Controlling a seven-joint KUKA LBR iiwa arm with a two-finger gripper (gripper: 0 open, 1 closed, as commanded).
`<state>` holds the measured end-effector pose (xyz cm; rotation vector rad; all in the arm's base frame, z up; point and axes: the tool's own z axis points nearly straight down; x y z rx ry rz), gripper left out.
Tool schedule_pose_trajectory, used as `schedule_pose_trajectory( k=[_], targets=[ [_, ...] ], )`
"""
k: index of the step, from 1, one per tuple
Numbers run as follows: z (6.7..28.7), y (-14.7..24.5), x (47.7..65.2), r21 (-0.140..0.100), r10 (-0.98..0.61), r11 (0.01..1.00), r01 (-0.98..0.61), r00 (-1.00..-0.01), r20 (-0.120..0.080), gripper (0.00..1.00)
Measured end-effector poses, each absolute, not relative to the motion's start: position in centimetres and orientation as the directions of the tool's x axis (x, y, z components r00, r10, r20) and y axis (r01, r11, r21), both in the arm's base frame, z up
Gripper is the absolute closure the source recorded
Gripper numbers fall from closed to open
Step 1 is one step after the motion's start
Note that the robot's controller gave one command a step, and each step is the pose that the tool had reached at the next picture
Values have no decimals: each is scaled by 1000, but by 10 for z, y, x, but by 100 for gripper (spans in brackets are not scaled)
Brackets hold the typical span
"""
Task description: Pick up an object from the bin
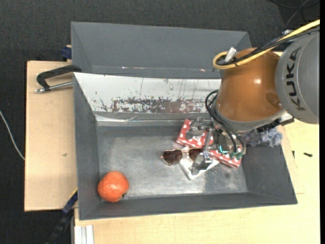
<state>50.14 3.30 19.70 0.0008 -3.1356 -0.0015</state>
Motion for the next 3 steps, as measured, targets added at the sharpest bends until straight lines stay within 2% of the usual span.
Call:
schedule_pose_trajectory(
  k=[1,2,3],
  targets=[
    [201,33,503,1,0,1000,0,-1000,-2,0],
    [80,37,526,2,97,995,97,-995,-3,100],
    [80,37,526,2,97,995,97,-995,-3,100]
  ],
)
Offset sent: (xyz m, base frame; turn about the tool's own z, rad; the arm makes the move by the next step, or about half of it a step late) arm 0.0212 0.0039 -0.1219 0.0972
